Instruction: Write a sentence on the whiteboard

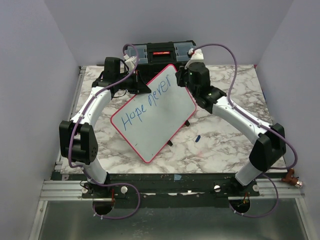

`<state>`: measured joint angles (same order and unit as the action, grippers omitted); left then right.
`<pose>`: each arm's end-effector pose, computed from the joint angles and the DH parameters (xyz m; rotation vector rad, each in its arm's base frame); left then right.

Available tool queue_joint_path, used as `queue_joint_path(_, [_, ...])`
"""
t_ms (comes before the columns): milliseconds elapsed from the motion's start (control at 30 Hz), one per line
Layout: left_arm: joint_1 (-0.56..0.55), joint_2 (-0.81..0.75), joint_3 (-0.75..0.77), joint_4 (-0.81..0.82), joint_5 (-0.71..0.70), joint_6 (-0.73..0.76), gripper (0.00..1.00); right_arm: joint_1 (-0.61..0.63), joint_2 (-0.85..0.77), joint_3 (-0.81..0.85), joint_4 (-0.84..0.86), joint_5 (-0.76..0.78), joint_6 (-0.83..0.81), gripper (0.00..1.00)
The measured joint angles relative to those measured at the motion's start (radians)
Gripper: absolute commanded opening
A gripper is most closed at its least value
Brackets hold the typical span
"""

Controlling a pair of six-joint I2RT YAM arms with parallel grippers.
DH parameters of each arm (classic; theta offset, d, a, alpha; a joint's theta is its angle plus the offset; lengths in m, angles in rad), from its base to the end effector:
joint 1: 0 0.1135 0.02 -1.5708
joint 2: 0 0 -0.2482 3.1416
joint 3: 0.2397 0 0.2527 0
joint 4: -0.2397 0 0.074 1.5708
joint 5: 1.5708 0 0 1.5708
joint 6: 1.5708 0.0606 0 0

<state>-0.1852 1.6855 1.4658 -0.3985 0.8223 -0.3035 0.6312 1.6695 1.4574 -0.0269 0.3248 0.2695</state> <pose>0.3800 -0.1164 0.2983 0.3539 2.1639 -1.1720 0.3543 0.2350 0.3364 -0.0956 1.8082 0.3492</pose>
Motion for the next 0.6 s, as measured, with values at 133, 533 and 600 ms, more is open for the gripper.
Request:
queue_joint_path(133, [0.0,0.0,0.0,0.0,0.0,0.0,0.0,0.0,-0.116,-0.047,0.0,0.002,-0.001,0.01])
queue_joint_path(533, [0.0,0.0,0.0,0.0,-0.005,-0.003,0.0,0.0,-0.32,-0.28,-0.024,-0.091,0.067,0.01])
queue_joint_path(600, [0.0,0.0,0.0,0.0,-0.006,-0.004,0.0,0.0,-0.328,-0.313,-0.035,-0.111,0.079,0.01])
